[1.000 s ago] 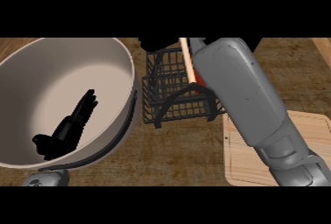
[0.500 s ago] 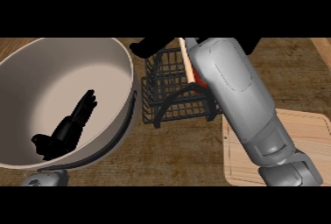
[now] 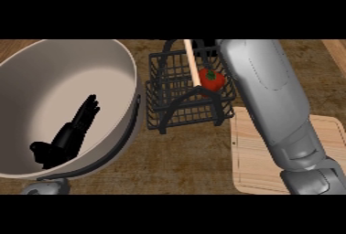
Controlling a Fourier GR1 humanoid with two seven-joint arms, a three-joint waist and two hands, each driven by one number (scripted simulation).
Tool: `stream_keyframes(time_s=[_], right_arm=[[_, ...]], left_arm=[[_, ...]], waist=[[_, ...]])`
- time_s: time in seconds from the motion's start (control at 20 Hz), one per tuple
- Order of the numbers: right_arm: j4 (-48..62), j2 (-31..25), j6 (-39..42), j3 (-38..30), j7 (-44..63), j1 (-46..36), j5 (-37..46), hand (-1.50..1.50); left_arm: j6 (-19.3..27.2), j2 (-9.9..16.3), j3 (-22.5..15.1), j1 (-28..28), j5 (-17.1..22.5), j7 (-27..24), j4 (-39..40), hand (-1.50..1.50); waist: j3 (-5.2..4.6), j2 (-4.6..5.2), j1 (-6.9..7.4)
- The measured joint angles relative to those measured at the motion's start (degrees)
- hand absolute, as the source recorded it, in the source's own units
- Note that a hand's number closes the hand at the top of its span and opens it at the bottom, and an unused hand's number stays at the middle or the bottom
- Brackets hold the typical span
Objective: Pick the bell pepper from the cutting board and place it in the tiered basket
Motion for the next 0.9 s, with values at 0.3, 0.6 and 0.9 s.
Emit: stream_keyframes(time_s=[0.3,0.6,0.9], right_arm=[[-1.9,-8.8,-7.0,-4.4,-3.6,2.2,4.2,-1.5],[-4.0,-17.3,-5.7,-13.6,-11.0,7.7,-1.0,-1.5],[-2.0,-28.1,4.7,-22.5,-16.9,14.5,-8.5,-1.5]], left_arm=[[0.1,-0.2,0.3,0.8,0.0,0.3,-0.8,0.0],[0.0,-0.3,0.8,0.8,0.2,0.1,-0.6,0.0],[-0.4,-0.4,0.9,0.8,0.2,-0.4,-0.5,0.0]], waist=[[0.03,0.04,-0.65],[0.18,0.06,-0.85],[0.2,0.02,-0.84]])
